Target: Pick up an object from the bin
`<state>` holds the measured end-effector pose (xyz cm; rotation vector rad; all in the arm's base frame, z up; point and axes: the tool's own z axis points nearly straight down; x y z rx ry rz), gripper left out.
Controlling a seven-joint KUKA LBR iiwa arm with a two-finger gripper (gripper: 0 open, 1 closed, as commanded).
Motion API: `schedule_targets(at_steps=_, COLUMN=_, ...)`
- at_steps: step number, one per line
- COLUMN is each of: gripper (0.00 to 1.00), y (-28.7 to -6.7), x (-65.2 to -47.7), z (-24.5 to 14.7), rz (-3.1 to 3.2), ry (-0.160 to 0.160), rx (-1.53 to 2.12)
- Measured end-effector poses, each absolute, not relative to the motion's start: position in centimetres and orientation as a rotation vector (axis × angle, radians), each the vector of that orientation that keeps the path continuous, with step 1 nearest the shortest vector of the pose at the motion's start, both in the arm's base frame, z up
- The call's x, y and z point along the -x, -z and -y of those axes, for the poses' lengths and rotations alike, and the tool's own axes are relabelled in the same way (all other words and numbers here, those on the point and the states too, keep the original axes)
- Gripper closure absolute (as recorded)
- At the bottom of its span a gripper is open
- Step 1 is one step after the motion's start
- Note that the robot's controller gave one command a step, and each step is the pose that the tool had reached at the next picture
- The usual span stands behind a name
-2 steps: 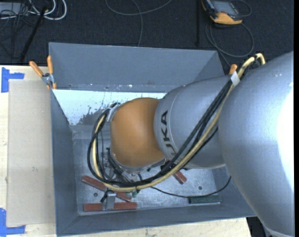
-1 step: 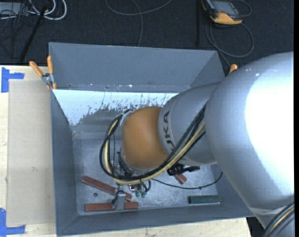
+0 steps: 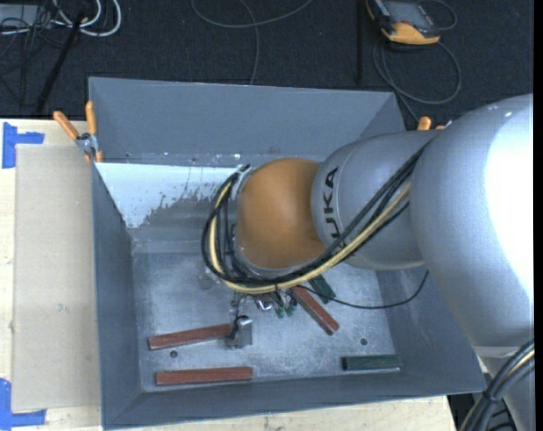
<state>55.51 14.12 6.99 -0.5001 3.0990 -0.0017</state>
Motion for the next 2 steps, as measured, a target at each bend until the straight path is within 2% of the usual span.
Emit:
schedule_targets(at_steps=1, gripper=1.0, y=-7.0, x=-55.5, z=-14.2, rz=-3.101, ry=-0.001, rx=0.498)
schedule_targets(at_steps=2, gripper=1.0, y=-23.3, x=-58.1, z=-16.9, rz=-3.051, ry=-0.002, rx=0.698)
